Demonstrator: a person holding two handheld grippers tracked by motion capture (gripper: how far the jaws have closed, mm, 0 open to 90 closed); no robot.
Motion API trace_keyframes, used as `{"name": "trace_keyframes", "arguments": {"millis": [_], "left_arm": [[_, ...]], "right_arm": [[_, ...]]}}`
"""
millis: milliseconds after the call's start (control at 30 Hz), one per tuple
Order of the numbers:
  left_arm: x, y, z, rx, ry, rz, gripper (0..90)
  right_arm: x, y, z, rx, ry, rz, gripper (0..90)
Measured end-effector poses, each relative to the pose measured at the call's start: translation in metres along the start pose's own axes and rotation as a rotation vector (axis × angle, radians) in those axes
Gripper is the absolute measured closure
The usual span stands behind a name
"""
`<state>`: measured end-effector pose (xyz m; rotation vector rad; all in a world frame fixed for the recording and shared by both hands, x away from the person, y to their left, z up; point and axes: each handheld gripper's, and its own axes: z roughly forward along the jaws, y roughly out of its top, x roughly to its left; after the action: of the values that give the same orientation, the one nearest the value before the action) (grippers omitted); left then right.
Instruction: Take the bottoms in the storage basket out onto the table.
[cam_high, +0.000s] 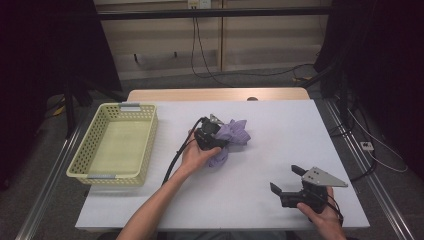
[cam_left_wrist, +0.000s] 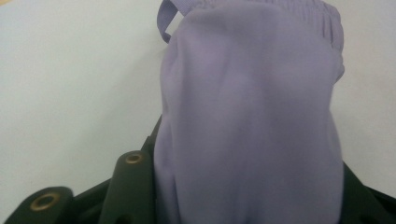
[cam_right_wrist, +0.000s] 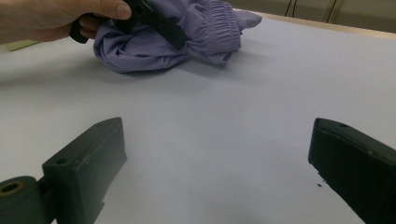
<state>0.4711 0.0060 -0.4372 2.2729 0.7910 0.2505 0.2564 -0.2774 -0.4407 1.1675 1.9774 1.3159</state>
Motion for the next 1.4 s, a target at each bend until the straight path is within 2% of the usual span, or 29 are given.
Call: {"name": "trace_keyframes", "arguments": {"millis": [33,100,233,533,633,833,967,1000,1067,1100,1267,1300,1400], "left_arm": [[0.000,0.000,0.000,0.005,-0.009,0.001,52.1],[-0.002,0.000,0.001,0.008,0.018,0.008,49.6],[-0.005,0.000,0.003,0.017,0.026,0.025,43.2],[-0.002,-0.002,0.008,0.050,0.023,0.010,30.9],[-0.002,-0.003,0.011,0.064,0.017,-0.015,23.0],[-0.003,-0.003,0.011,0.072,0.012,-0.006,19.0],[-0.003,-0.003,0.012,0.080,0.025,-0.009,11.2],[-0.003,-0.004,0.013,0.079,0.015,-0.029,10.5],[0.000,-0.004,0.012,0.076,0.003,-0.046,9.1],[0.004,-0.004,0.012,0.078,-0.015,-0.070,8.0],[0.007,-0.004,0.011,0.071,-0.037,-0.100,6.8],[0.007,-0.004,0.010,0.067,-0.046,-0.096,6.6],[0.004,-0.003,0.009,0.056,-0.023,-0.089,6.1]], "right_arm": [[0.000,0.000,0.000,0.000,0.000,0.000,4.0],[0.000,0.000,0.000,0.000,0.000,0.000,4.0],[0.000,0.000,0.001,0.001,0.000,0.003,4.0],[0.000,0.000,0.001,0.003,-0.001,0.000,4.0],[0.000,0.000,0.001,0.002,0.000,0.001,4.0],[0.000,0.000,0.001,0.003,-0.001,0.001,4.0],[0.000,0.000,0.001,0.003,-0.001,0.001,4.0],[0.000,0.000,0.001,0.003,0.000,0.001,4.0],[0.000,0.000,0.001,0.003,0.000,0.002,4.0],[0.000,0.000,0.001,0.003,0.000,0.002,4.0],[0.000,0.000,0.000,0.003,0.001,0.001,4.0],[0.000,0.000,0.000,0.003,0.001,0.002,4.0],[0.000,0.000,0.000,0.003,0.001,0.002,4.0]]}}
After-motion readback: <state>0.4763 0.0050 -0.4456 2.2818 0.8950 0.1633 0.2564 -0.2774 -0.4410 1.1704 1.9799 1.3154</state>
